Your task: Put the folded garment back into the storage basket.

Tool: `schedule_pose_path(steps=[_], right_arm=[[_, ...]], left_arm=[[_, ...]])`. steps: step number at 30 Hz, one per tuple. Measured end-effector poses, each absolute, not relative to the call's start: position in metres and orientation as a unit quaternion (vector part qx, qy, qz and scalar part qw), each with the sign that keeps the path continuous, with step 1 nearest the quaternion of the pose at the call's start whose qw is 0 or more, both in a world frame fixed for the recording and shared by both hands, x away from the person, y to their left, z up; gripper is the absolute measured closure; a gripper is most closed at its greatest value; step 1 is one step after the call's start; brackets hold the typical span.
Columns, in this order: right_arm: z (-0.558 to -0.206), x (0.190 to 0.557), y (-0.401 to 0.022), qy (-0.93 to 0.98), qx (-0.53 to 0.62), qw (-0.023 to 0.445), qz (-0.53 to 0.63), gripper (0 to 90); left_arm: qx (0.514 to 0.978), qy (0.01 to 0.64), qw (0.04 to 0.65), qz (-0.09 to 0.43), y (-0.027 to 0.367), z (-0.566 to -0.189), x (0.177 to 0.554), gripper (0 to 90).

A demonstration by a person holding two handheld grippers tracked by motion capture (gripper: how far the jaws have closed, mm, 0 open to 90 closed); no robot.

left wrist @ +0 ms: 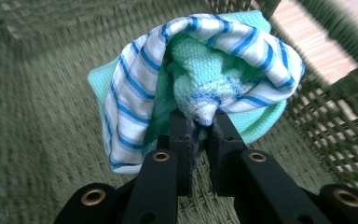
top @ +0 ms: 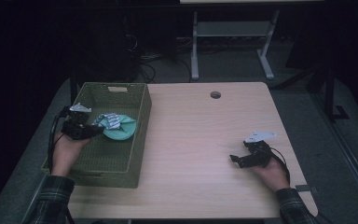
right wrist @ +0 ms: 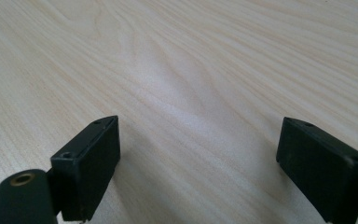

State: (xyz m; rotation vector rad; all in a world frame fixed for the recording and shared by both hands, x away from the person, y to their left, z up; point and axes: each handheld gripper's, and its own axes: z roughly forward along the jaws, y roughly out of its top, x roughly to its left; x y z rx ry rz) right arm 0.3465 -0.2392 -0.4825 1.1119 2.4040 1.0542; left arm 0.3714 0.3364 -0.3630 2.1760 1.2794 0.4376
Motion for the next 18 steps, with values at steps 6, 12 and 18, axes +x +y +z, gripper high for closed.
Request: schedule_pose_path(steps=[6, 12, 18], right_arm=[[-0.483, 0.347, -0.239, 0.832, 0.389, 0.145, 0.367, 13.2], [-0.483, 0.347, -0.239, 0.832, 0.389, 0.146, 0.367, 13.2], [-0.482, 0.347, -0.239, 0.833, 0.389, 0.145, 0.366, 13.2]], left_arm=[[0.816, 0.49, 0.267, 0.148, 0.339, -0.381, 0.376, 79.4], [0.819, 0.49, 0.264, 0.143, 0.339, -0.386, 0.376, 78.0], [0.818, 0.49, 0.262, 0.149, 0.339, -0.387, 0.374, 64.9]])
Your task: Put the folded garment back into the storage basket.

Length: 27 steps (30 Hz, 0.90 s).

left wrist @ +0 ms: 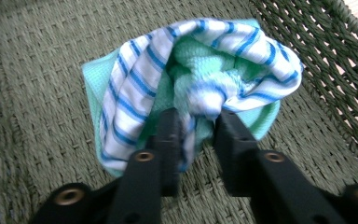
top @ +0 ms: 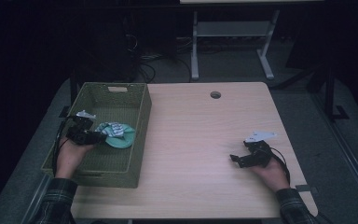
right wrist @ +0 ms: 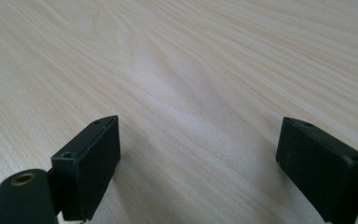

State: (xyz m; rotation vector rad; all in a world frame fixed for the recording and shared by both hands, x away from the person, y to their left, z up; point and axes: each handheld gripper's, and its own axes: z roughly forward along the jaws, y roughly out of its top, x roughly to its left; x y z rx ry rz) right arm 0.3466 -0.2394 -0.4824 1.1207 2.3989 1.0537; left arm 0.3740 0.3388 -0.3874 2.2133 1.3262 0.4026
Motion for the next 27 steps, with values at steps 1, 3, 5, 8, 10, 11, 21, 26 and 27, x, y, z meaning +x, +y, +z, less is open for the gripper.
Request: schedule_pose_path(steps=[1, 3, 5, 8, 10, 11, 21, 26, 27], right_arm=[[-0.482, 0.347, -0.239, 0.833, 0.39, 0.146, 0.366, 13.2], [-0.482, 0.347, -0.239, 0.832, 0.39, 0.146, 0.366, 13.2], [-0.482, 0.347, -0.239, 0.832, 0.39, 0.147, 0.366, 13.2], [-0.483, 0.347, -0.24, 0.832, 0.39, 0.147, 0.366, 13.2], [-0.483, 0.347, -0.24, 0.832, 0.39, 0.147, 0.366, 13.2], [-0.482, 0.347, -0.24, 0.832, 0.39, 0.147, 0.366, 13.2], [-0.483, 0.347, -0.24, 0.832, 0.391, 0.147, 0.366, 13.2], [-0.483, 0.347, -0.239, 0.831, 0.391, 0.148, 0.366, 13.2], [-0.483, 0.347, -0.239, 0.831, 0.391, 0.148, 0.366, 13.2]], left_arm=[[0.817, 0.491, 0.263, 0.15, 0.339, -0.387, 0.374, 61.2], [0.814, 0.493, 0.264, 0.159, 0.34, -0.385, 0.373, 56.3], [0.81, 0.496, 0.268, 0.162, 0.34, -0.383, 0.372, 49.3], [0.806, 0.497, 0.277, 0.162, 0.339, -0.38, 0.371, 40.7], [0.805, 0.493, 0.286, 0.165, 0.336, -0.376, 0.37, 36.0], [0.805, 0.489, 0.291, 0.165, 0.334, -0.374, 0.369, 33.7], [0.819, 0.441, 0.333, 0.157, 0.294, -0.347, 0.365, 19.6], [0.828, 0.412, 0.353, 0.141, 0.268, -0.336, 0.362, 16.8], [0.831, 0.407, 0.354, 0.138, 0.264, -0.335, 0.362, 16.6]])
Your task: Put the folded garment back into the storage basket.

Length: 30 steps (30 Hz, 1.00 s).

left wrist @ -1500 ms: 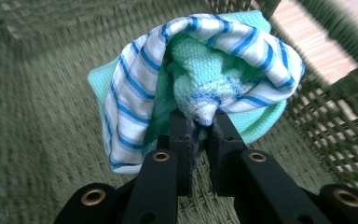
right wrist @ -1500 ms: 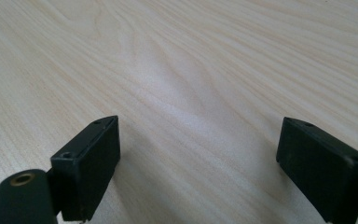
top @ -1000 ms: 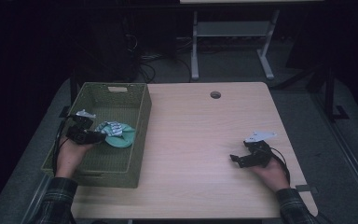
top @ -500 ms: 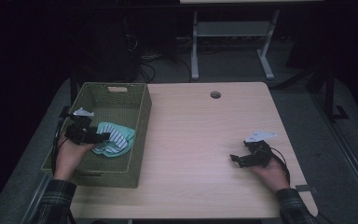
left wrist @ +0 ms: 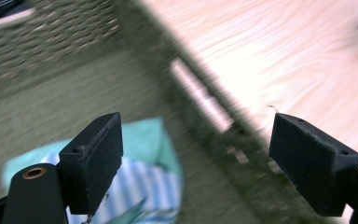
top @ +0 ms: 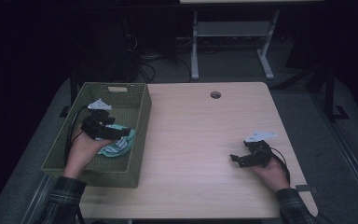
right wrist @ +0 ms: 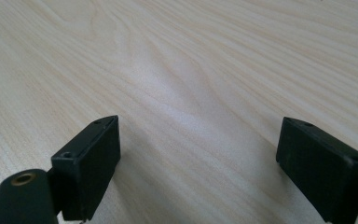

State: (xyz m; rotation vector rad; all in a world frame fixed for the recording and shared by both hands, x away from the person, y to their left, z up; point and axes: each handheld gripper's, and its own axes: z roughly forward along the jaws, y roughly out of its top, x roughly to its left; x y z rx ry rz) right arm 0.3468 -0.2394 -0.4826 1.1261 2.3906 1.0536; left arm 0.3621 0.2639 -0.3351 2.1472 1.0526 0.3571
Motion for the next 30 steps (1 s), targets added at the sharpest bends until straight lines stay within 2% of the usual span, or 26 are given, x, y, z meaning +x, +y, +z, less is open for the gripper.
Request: schedule_pose_path(steps=[17, 25, 30], right_arm=[[-0.483, 0.347, -0.239, 0.831, 0.391, 0.148, 0.366, 13.2], [-0.483, 0.347, -0.24, 0.832, 0.39, 0.149, 0.366, 13.2], [-0.482, 0.347, -0.239, 0.832, 0.391, 0.147, 0.365, 13.2]], left_arm=[[0.848, 0.339, 0.392, 0.112, 0.17, -0.335, 0.357, 16.2], [0.868, 0.305, 0.38, 0.094, 0.124, -0.362, 0.35, 16.2], [0.873, 0.297, 0.376, 0.091, 0.109, -0.385, 0.348, 16.3]])
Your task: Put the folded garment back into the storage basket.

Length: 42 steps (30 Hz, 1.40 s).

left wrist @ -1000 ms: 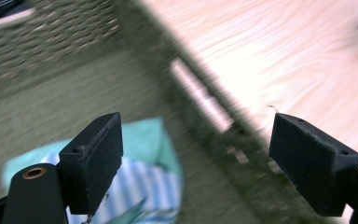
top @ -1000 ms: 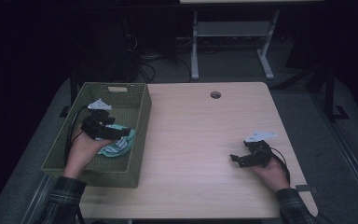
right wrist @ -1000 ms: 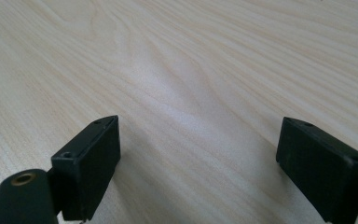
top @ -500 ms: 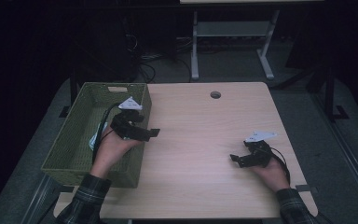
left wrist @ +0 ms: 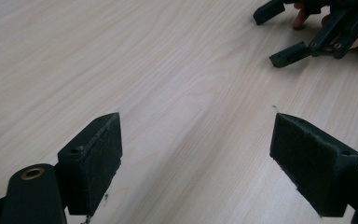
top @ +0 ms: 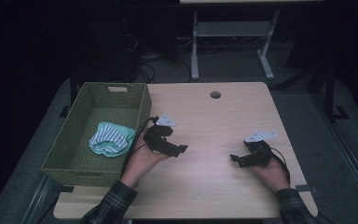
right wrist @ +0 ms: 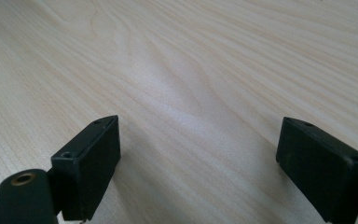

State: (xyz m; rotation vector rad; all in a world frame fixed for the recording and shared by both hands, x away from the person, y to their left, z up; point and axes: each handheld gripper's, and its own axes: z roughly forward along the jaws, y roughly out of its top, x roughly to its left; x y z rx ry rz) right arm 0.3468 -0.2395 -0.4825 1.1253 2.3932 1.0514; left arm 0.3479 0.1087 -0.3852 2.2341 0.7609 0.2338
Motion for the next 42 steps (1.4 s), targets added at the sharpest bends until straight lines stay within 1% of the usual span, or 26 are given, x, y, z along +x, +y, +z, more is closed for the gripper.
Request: schedule_pose_path(steps=[8, 15, 21, 30, 42], right_arm=[[-0.482, 0.347, -0.24, 0.832, 0.391, 0.148, 0.365, 13.2], [-0.482, 0.347, -0.24, 0.832, 0.391, 0.148, 0.365, 13.2], [-0.482, 0.347, -0.24, 0.832, 0.391, 0.148, 0.365, 13.2], [-0.482, 0.347, -0.24, 0.832, 0.391, 0.148, 0.365, 13.2], [-0.483, 0.347, -0.24, 0.832, 0.391, 0.148, 0.365, 13.2]], left_arm=[[0.881, 0.293, 0.361, 0.089, 0.094, -0.419, 0.348, 16.2], [0.881, 0.297, 0.356, 0.094, 0.093, -0.44, 0.351, 16.2], [0.885, 0.3, 0.339, 0.105, 0.093, -0.457, 0.353, 16.1], [0.894, 0.295, 0.32, 0.105, 0.093, -0.468, 0.354, 14.7], [0.889, 0.296, 0.33, 0.112, 0.094, -0.471, 0.351, 14.0]])
